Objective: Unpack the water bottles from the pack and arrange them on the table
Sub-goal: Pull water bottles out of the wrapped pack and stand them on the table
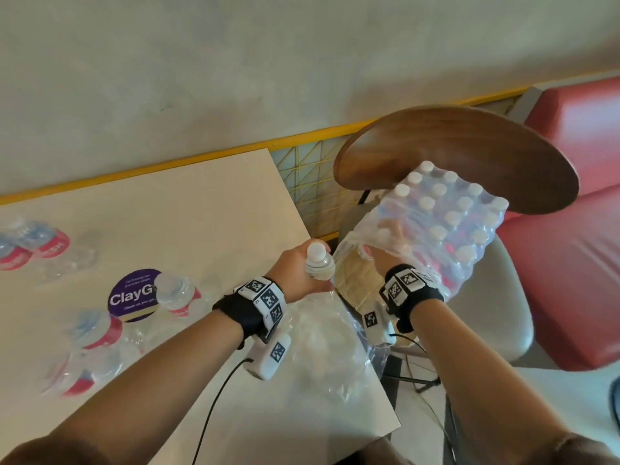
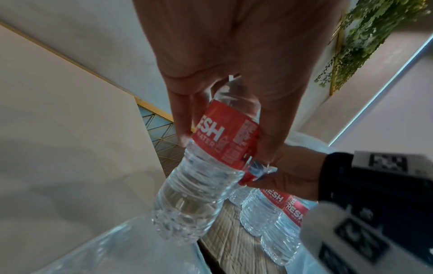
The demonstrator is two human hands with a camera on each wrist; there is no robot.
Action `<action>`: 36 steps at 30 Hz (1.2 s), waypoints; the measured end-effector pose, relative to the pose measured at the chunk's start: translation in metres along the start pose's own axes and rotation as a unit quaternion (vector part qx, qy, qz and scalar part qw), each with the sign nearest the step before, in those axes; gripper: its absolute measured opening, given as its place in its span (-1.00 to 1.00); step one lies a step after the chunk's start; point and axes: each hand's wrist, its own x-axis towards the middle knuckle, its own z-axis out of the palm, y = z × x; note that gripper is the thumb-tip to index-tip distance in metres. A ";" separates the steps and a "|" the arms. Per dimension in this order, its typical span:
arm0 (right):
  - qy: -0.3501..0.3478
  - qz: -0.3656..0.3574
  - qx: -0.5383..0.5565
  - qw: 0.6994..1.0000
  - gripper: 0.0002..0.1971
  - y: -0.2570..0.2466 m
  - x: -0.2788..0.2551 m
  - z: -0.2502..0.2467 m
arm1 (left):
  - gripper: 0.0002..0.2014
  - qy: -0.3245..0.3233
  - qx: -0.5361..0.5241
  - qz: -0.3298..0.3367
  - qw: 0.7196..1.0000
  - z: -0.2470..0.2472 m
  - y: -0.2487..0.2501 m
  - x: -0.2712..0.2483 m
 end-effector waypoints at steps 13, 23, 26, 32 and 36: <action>-0.071 -0.251 -0.130 0.957 -0.73 -0.005 -0.154 0.076 | -0.43 0.060 -0.052 0.022 0.997 -0.098 -0.011 -0.148; -0.240 -0.306 -0.261 0.884 -0.71 -0.020 -0.219 0.173 | -0.43 0.016 -0.019 -0.063 0.998 -0.176 -0.072 -0.300; -0.228 -0.317 -0.257 0.884 -0.74 -0.025 -0.226 0.189 | -0.42 0.004 0.003 -0.103 0.995 -0.185 -0.108 -0.327; -0.205 -0.313 -0.257 0.891 -0.69 -0.031 -0.231 0.200 | -0.43 0.076 -0.015 -0.147 0.986 -0.171 -0.175 -0.343; -0.187 -0.305 -0.249 0.900 -0.67 -0.032 -0.232 0.204 | -0.42 0.128 -0.037 -0.158 0.978 -0.151 -0.196 -0.328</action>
